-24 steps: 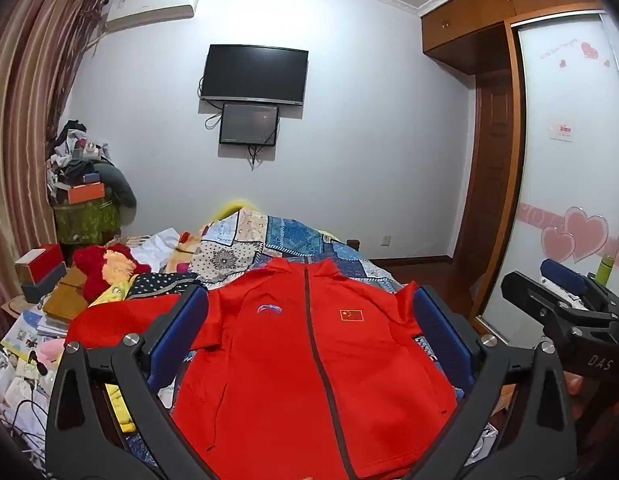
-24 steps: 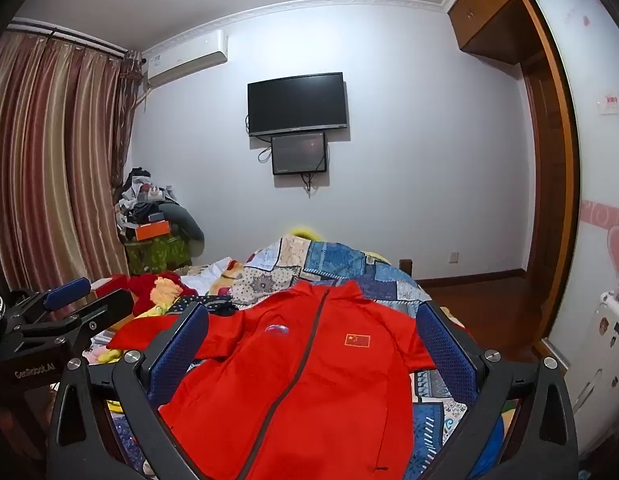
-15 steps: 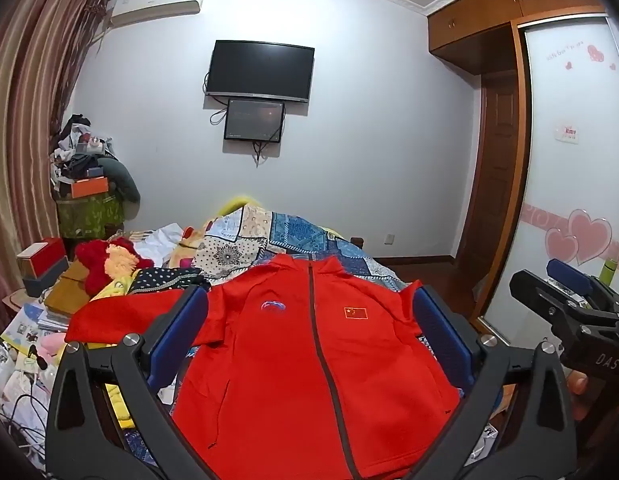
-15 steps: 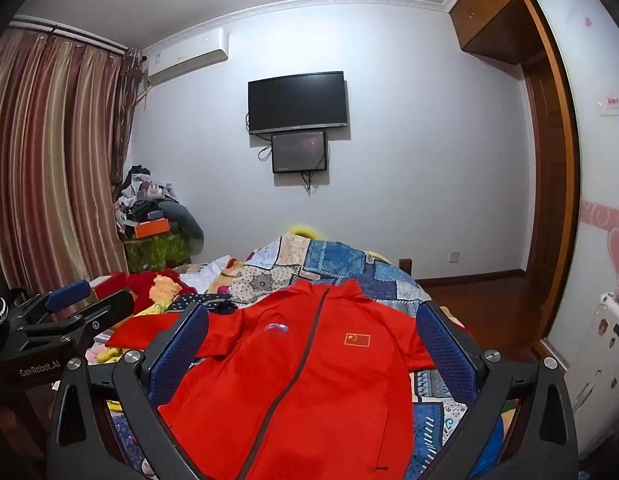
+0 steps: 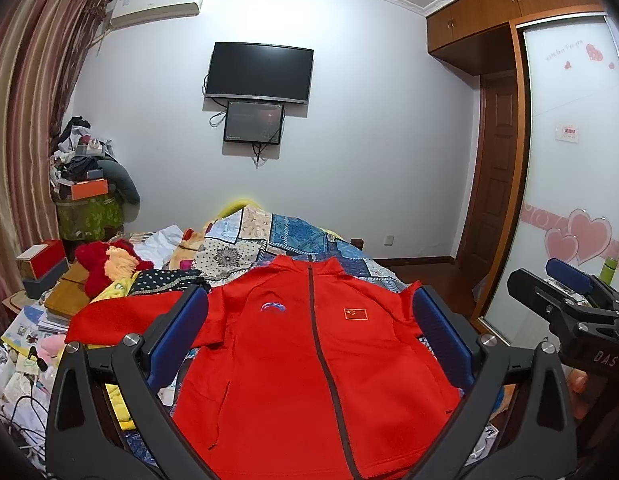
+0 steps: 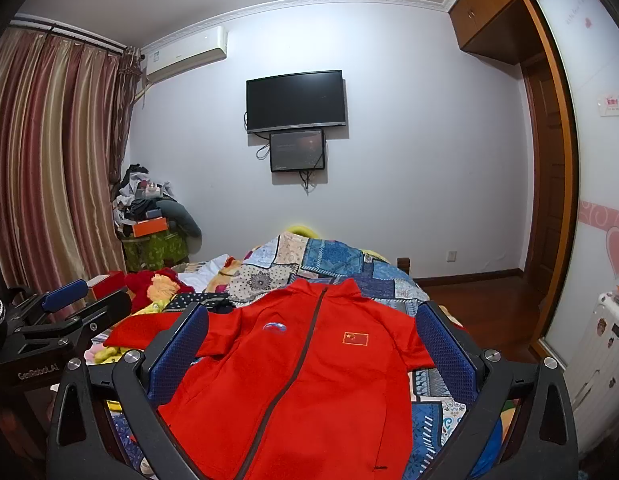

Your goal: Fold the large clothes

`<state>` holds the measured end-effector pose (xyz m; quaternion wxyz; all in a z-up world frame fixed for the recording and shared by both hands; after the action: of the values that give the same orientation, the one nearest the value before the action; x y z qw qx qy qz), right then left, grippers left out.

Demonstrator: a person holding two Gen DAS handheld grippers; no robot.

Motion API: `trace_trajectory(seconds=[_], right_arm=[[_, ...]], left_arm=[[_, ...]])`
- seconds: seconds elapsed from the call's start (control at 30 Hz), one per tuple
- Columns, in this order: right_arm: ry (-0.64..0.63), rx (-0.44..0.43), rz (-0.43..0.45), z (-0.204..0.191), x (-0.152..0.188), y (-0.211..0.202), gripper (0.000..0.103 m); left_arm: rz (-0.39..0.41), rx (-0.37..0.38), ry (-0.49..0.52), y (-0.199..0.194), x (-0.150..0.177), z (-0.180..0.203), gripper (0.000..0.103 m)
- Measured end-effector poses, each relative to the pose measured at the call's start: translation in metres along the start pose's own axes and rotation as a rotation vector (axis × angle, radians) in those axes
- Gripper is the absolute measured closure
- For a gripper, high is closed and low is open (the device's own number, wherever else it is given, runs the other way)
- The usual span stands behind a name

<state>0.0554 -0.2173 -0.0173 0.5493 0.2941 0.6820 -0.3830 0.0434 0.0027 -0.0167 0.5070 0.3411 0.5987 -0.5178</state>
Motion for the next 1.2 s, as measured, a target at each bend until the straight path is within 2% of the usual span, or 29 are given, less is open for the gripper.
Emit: trace_trajectory(seconds=[0.8, 1.2], right_arm=[[0.002, -0.001, -0.003, 0.002, -0.005, -0.001, 0.0], [0.016, -0.007, -0.01, 0.002, 0.006, 0.012, 0.0]], left_arm=[[-0.005, -0.01, 0.011, 0.0, -0.002, 0.002, 0.0], [-0.003, -0.016, 0.021, 0.0, -0.002, 0.004, 0.0]])
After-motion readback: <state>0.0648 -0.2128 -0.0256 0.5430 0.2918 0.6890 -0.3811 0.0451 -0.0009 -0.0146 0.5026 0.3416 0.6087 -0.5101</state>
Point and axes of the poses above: each gripper's, at about its wrist camera, not at the fingertips, and y roughly the way its jaws point, z to its right, x to its underside, the point moved 4 cm from there along y, roughly the way its jaws point, and after that the axes turned 13 degrees about -x, right-handed, at the moved point
